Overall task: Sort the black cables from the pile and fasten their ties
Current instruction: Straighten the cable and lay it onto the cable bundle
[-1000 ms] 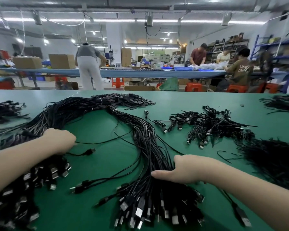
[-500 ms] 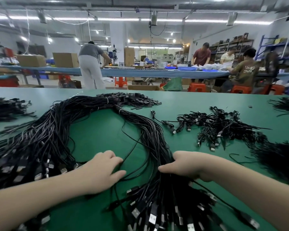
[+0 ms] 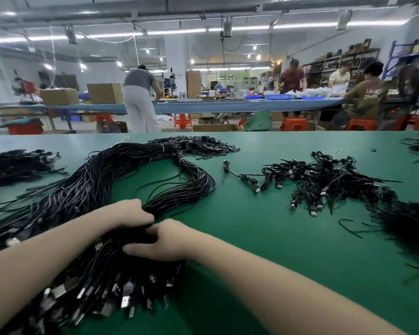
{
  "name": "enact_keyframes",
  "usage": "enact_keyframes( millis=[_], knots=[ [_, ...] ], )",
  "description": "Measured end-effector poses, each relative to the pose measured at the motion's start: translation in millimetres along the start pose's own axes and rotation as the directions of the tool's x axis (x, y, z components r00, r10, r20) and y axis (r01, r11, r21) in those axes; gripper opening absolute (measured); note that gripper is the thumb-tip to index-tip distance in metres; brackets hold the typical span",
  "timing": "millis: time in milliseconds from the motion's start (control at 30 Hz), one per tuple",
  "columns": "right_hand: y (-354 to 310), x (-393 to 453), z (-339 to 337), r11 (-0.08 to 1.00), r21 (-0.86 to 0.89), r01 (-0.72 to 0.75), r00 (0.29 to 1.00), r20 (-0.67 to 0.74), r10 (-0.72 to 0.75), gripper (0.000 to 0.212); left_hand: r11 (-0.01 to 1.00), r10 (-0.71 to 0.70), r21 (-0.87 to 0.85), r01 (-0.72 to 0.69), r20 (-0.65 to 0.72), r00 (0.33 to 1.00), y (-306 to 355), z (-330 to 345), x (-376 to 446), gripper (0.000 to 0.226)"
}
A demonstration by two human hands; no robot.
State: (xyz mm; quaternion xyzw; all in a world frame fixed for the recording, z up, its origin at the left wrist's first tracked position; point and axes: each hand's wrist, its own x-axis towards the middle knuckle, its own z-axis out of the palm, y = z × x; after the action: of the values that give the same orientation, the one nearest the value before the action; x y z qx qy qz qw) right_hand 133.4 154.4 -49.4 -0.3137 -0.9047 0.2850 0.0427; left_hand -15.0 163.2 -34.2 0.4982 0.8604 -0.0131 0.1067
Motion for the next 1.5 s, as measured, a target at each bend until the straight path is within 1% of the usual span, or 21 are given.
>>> enact_keyframes(
  millis=[67, 167, 233, 300, 400, 500, 633, 733, 800, 867, 933, 967, 1000, 1067, 1100, 1167, 1200, 1267, 1367, 1433, 1500],
  knots=[
    [27, -17, -6, 0.999, 0.017, 0.043, 0.998, -0.051, -0.042, 0.047, 1.0, -0.014, -0.023, 0.014, 0.024, 1.0, 6, -1, 8, 0.068],
    [75, -30, -24, 0.998, -0.002, -0.056, 0.977, -0.205, 0.054, 0.045, 0.996, -0.023, -0.079, 0.028, 0.064, 0.998, 24, 2, 18, 0.087],
    [99, -27, -40, 0.991, -0.017, -0.13, 0.934, -0.337, 0.117, 0.044, 0.996, 0.021, -0.088, -0.017, 0.034, 0.999, 36, 8, 25, 0.069],
    [112, -6, -57, 0.984, 0.016, -0.179, 0.854, -0.493, 0.163, 0.039, 0.996, 0.086, -0.017, -0.086, -0.028, 0.996, 42, 16, 25, 0.047],
    [117, 56, -84, 0.973, 0.001, -0.23, 0.771, -0.61, 0.183, 0.039, 0.973, 0.216, 0.1, -0.209, -0.07, 0.974, 39, 28, 17, 0.061],
    [122, 131, -106, 0.925, -0.14, -0.353, 0.794, -0.567, 0.218, 0.049, 0.935, 0.349, 0.105, -0.339, -0.1, 0.932, 35, 34, 10, 0.074],
    [136, 201, -116, 0.848, -0.214, -0.484, 0.861, -0.288, 0.419, 0.067, 0.887, 0.461, 0.068, -0.456, -0.098, 0.882, 34, 35, 1, 0.079],
    [140, 218, -116, 0.828, -0.246, -0.504, 0.862, -0.211, 0.462, 0.054, 0.883, 0.469, 0.017, -0.47, -0.09, 0.878, 30, 33, -2, 0.082],
    [142, 219, -122, 0.875, -0.124, -0.469, 0.877, -0.182, 0.444, 0.05, 0.884, 0.463, -0.017, -0.467, -0.106, 0.88, 28, 31, -4, 0.085],
    [140, 215, -129, 0.879, 0.263, -0.397, 0.871, -0.195, 0.451, 0.046, 0.89, 0.444, -0.039, -0.454, -0.151, 0.883, 26, 31, -7, 0.091],
    [133, 220, -140, 0.744, 0.629, -0.226, 0.805, -0.31, 0.506, 0.04, 0.902, 0.408, -0.05, -0.428, -0.223, 0.885, 24, 29, -5, 0.096],
    [127, 224, -147, 0.658, 0.742, -0.128, 0.753, -0.359, 0.551, 0.04, 0.914, 0.379, -0.045, -0.403, -0.26, 0.888, 22, 27, -1, 0.093],
    [119, 226, -154, 0.561, 0.826, -0.052, 0.737, -0.347, 0.58, 0.041, 0.929, 0.341, -0.035, -0.367, -0.298, 0.891, 19, 24, 4, 0.086],
    [106, 225, -167, 0.384, 0.922, -0.057, 0.816, -0.179, 0.55, 0.05, 0.965, 0.25, 0.002, -0.263, -0.316, 0.915, 11, 19, 18, 0.061],
    [101, 217, -169, 0.392, 0.913, -0.116, 0.868, -0.099, 0.487, 0.057, 0.979, 0.197, 0.012, -0.201, -0.272, 0.942, 7, 18, 25, 0.051],
    [98, 194, -158, 0.569, 0.777, -0.268, 0.911, 0.013, 0.412, 0.081, 0.992, 0.125, 0.022, -0.123, -0.131, 0.983, 0, 19, 36, 0.047],
    [100, 179, -148, 0.661, 0.686, -0.304, 0.914, 0.014, 0.405, 0.087, 0.993, 0.118, 0.021, -0.116, -0.086, 0.989, 0, 20, 39, 0.047],
    [104, 145, -120, 0.762, 0.563, -0.32, 0.909, -0.042, 0.414, 0.082, 0.991, 0.13, -0.018, -0.133, -0.116, 0.985, 3, 19, 41, 0.046],
    [115, 68, -74, 0.932, 0.246, -0.265, 0.916, -0.236, 0.323, 0.078, 0.978, 0.154, -0.094, -0.187, -0.279, 0.948, 6, 11, 36, 0.035],
    [125, 5, -49, 0.97, 0.099, -0.224, 0.916, -0.319, 0.244, 0.078, 0.986, 0.15, -0.023, -0.167, -0.338, 0.929, 3, 4, 29, 0.032],
    [135, -49, -31, 0.968, -0.007, -0.251, 0.906, -0.353, 0.232, 0.077, 0.991, 0.127, 0.083, -0.106, -0.32, 0.939, 0, -6, 20, 0.034]
  ],
)
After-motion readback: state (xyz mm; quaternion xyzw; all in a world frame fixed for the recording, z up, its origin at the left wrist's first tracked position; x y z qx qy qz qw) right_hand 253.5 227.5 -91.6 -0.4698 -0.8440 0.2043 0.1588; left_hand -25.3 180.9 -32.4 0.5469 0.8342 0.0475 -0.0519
